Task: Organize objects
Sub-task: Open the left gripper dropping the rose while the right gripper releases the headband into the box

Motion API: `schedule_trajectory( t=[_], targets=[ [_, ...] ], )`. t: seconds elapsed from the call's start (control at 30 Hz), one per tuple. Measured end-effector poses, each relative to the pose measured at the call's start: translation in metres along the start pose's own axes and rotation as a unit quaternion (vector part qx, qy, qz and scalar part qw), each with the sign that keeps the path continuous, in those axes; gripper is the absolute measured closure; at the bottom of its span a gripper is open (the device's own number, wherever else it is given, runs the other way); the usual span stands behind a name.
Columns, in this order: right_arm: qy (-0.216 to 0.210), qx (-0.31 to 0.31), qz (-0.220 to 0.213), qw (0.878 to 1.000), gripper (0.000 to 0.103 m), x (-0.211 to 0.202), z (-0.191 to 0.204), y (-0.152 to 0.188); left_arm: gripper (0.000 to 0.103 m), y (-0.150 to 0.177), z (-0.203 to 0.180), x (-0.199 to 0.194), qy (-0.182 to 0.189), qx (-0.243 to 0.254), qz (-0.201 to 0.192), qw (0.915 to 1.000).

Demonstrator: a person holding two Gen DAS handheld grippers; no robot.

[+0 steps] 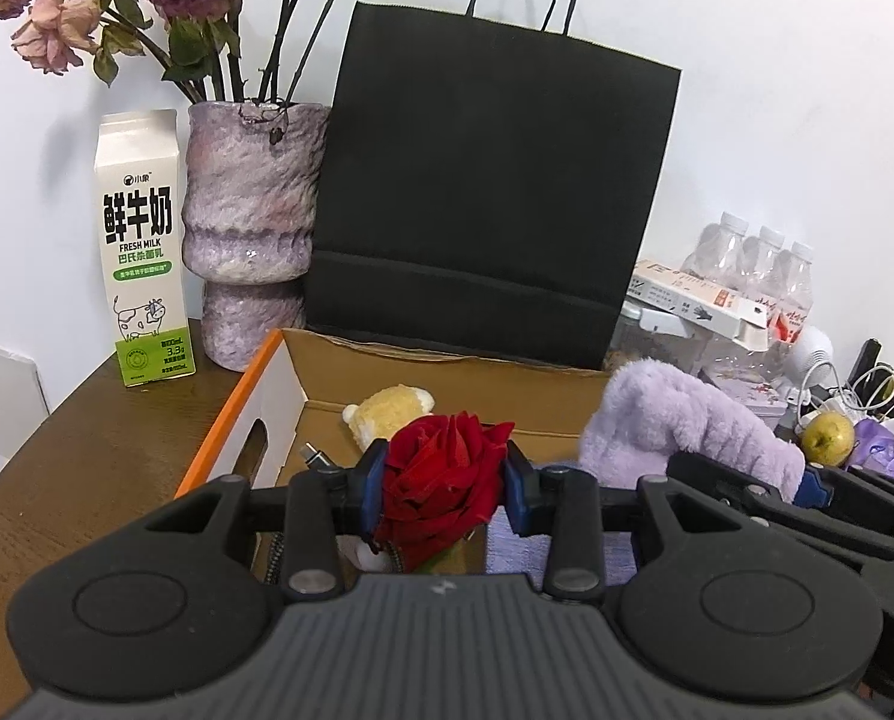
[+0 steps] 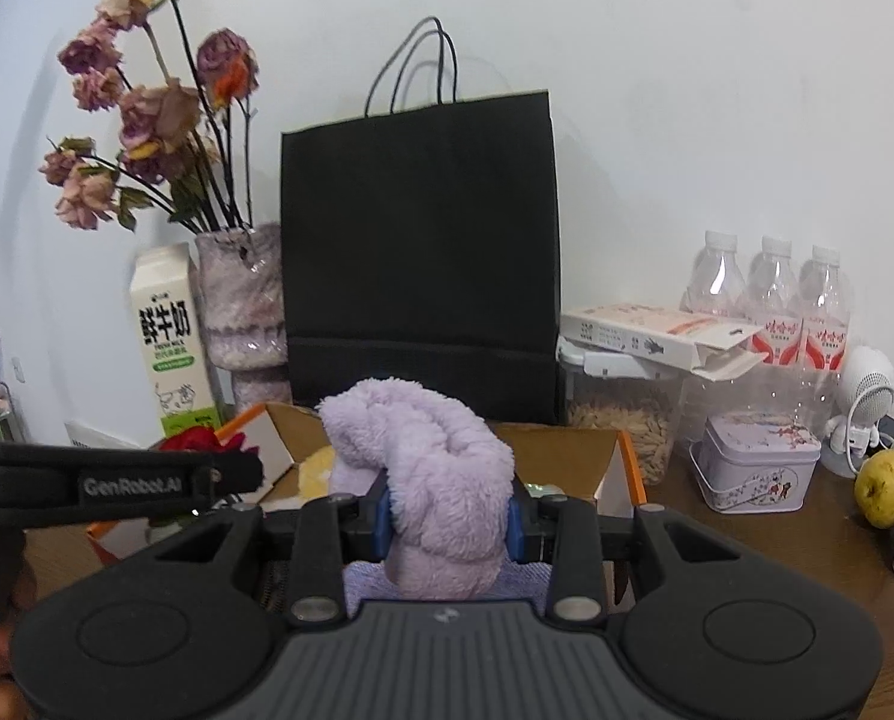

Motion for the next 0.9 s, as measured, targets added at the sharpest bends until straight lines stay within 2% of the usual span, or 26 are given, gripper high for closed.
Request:
schedule_trajectory(
  t=[0.67,0.9],
  targets=[
    [0.007,-0.002,0.002,1.000,0.070,0.024,-0.005,0.010,0.064,0.001,0.007,0.029,-0.010,0.021,0.014,0.9996],
    [0.009,-0.007,0.007,1.000,0.064,0.029,-0.003,0.014,0.062,0.000,0.010,0.033,-0.017,0.023,0.011,0.9995]
  ],
)
Point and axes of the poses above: each gripper's, at about its wrist camera, not at the fingertips, and x roughly the way its jaws point, z to its left, y to its underside, the point moved 2 cm from there along x, roughly the way its jaws point, and after that the axes turned 7 degrees about x, right-handed, at the moved point
